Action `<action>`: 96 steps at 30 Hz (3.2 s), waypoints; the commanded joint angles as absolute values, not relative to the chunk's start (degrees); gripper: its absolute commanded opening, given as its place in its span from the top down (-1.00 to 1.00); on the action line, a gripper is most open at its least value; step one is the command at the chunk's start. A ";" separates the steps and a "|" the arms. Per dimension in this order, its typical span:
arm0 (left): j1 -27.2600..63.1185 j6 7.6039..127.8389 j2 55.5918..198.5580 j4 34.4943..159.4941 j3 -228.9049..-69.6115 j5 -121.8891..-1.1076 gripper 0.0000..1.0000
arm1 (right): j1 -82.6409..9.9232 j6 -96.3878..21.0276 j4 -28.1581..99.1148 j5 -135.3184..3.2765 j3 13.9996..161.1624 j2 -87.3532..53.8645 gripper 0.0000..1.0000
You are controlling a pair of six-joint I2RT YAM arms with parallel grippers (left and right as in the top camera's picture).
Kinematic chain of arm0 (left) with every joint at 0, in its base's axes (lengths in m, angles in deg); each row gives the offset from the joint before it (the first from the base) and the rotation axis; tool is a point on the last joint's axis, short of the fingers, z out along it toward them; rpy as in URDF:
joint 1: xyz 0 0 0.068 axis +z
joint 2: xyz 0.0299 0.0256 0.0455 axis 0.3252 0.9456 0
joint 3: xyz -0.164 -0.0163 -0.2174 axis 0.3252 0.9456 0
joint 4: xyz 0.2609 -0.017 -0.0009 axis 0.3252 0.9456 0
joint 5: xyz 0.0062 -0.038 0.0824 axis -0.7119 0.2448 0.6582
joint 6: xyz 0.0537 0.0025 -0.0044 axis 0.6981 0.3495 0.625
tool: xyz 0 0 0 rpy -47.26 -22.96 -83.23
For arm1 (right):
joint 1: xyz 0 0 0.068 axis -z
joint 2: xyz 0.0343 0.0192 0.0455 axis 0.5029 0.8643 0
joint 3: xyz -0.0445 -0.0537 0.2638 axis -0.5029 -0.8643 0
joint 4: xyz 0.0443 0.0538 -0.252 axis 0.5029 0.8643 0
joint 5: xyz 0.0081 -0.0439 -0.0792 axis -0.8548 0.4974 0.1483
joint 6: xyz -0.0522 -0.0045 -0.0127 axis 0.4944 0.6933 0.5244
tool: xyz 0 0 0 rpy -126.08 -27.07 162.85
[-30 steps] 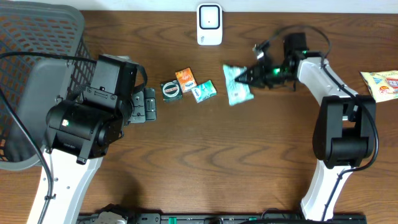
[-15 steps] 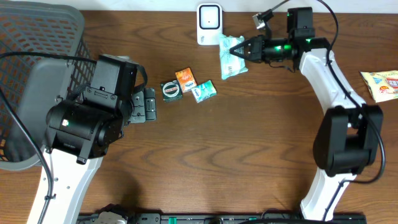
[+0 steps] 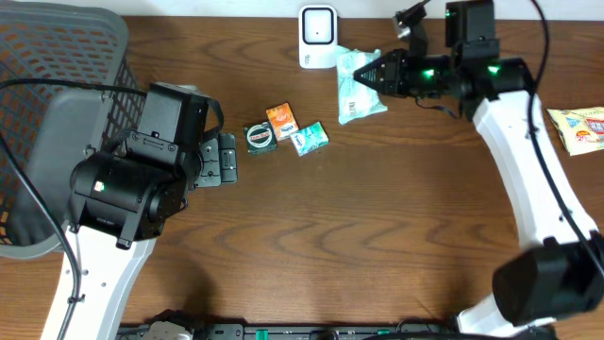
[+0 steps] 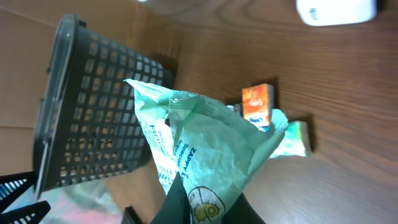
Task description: Scan the item barcode
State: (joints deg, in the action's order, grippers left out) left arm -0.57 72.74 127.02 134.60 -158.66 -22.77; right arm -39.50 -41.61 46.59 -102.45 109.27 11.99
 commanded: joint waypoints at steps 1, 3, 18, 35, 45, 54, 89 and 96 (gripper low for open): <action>-0.29 73.26 127.28 134.80 -159.12 -21.81 -0.96 | -39.74 -42.18 48.21 -96.83 110.45 9.19 0.98; -0.29 73.26 127.28 134.80 -159.12 -21.81 -0.96 | -39.74 -42.25 48.89 -96.65 110.43 9.10 0.98; -0.29 73.26 127.28 134.77 -159.12 -21.81 -0.95 | -40.44 -49.70 49.04 -92.37 107.70 9.15 0.97; -0.29 73.28 127.28 134.80 -159.12 -21.81 -0.95 | -42.82 -51.41 43.25 -91.93 104.55 9.17 0.97; -0.29 73.26 127.28 134.80 -159.12 -21.81 -0.96 | -43.91 -51.65 40.19 -95.63 101.95 9.17 0.97; -0.29 73.28 127.28 134.77 -159.12 -21.81 -0.96 | -43.91 -52.06 39.03 -95.41 101.95 9.17 0.97; -0.29 73.26 127.28 134.80 -159.12 -21.81 -0.96 | -50.25 -47.49 44.28 -46.86 101.25 13.54 0.98; -0.29 73.26 127.28 134.77 -159.12 -21.81 -0.96 | -51.60 -47.49 49.22 -32.59 101.25 23.37 0.98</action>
State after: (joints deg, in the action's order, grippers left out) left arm -0.57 72.74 127.02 134.62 -158.66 -22.77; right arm -50.77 -48.30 48.17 -42.89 101.58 19.72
